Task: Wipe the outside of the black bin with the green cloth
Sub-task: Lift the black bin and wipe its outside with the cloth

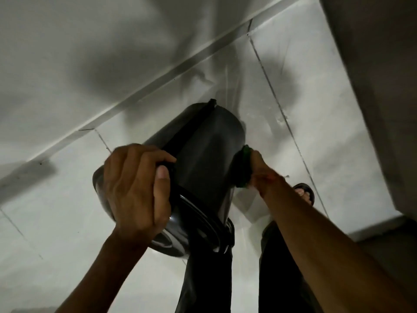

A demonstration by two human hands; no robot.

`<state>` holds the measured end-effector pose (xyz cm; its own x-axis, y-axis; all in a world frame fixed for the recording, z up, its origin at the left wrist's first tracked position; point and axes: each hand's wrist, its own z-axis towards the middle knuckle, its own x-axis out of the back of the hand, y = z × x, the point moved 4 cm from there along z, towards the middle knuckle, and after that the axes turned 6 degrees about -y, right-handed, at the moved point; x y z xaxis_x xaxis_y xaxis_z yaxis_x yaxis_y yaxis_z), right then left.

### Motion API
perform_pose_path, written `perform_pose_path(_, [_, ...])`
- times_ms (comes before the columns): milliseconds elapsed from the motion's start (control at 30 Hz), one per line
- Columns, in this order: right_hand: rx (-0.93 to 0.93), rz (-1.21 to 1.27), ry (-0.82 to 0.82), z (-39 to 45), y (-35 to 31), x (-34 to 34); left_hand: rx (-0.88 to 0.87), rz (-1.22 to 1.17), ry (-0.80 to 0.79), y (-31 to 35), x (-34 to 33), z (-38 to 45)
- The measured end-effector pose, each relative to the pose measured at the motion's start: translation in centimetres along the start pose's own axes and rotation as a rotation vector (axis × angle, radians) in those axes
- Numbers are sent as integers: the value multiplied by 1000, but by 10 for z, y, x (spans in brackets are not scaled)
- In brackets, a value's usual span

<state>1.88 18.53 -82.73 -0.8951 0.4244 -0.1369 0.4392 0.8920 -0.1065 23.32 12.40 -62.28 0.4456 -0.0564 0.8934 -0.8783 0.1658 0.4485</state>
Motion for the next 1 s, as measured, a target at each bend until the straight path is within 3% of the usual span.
perform_pose_path(67, [61, -75, 90, 10, -19, -6, 4, -11, 23, 0, 1, -4])
perform_pose_path(167, [324, -317, 204, -25, -22, -24, 27, 0, 35, 4, 3, -8])
perform_pose_path(233, [509, -429, 184, -77, -7, -29, -75, -13, -34, 18, 2, -10])
perform_pose_path(300, [561, -408, 125, -120, 17, -23, -103, -145, -79, 35, 1, -17])
perform_pose_path(400, [522, -255, 158, -155, 26, 11, 193, -412, -67, 44, 2, -28])
perform_pose_path(533, [569, -287, 259, -156, 9, 42, 411, -185, -57, 44, 3, -51])
perform_pose_path(633, [594, -466, 197, -134, 6, 22, 599, -309, -32, 50, 0, -61])
perform_pose_path(733, [618, -670, 152, -119, 13, -20, 628, -411, 60, 52, 0, -70])
perform_pose_path(867, [900, -852, 18, -153, 52, -53, 640, -383, 147, 33, 8, -71])
perform_pose_path(1000, [877, -830, 36, -159, 82, -22, 690, -279, -67, 28, 4, -81])
